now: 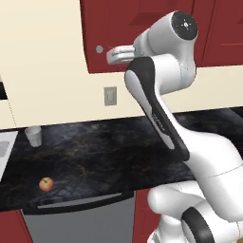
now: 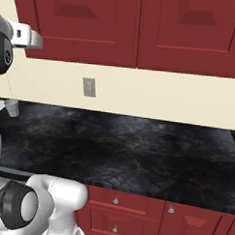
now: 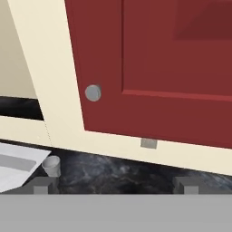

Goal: Open the cabinet. Pick the dish brush and place it next to the sink. Then close the cabinet.

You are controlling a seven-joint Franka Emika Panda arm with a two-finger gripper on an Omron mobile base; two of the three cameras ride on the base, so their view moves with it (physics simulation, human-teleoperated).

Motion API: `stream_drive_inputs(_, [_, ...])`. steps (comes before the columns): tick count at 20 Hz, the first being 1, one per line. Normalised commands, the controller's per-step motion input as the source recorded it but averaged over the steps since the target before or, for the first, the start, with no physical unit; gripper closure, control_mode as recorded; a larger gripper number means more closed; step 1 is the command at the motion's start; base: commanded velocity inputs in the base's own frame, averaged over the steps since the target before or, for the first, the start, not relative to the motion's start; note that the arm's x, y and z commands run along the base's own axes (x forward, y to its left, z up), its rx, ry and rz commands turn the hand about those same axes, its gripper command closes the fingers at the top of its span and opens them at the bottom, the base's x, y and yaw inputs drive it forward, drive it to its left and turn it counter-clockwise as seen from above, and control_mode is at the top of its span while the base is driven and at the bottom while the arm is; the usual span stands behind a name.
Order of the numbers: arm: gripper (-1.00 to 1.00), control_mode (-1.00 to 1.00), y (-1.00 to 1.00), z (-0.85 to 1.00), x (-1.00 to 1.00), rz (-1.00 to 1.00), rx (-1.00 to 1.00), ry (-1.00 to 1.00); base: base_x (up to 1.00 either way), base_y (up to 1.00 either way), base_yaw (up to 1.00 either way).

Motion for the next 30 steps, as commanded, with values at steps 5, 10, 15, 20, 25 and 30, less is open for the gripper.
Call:
stream_drive_inputs(5, [-1.0,-1.0,0.34,0.0,0.34,0.0,0.0,0.03,0.0,0.0,0.0])
stream_drive_inputs(10, [-1.0,-1.0,0.48,0.02,0.23,0.0,0.0,0.0,0.0,0.0,0.0])
stream_drive_inputs(15, [-1.0,-1.0,0.11,0.05,0.3,0.0,0.0,0.0,0.0,0.0,0.0])
stream_drive_inputs(20, [-1.0,-1.0,0.0,0.0,0.25,0.0,0.0,0.0,0.0,0.0,0.0])
stream_drive_inputs(25, [-1.0,-1.0,0.0,0.06,0.27,0.0,0.0,0.0,0.0,0.0,0.0])
stream_drive_inputs(30, [-1.0,-1.0,0.0,0.01,0.35,0.0,0.0,0.0,0.0,0.0,0.0])
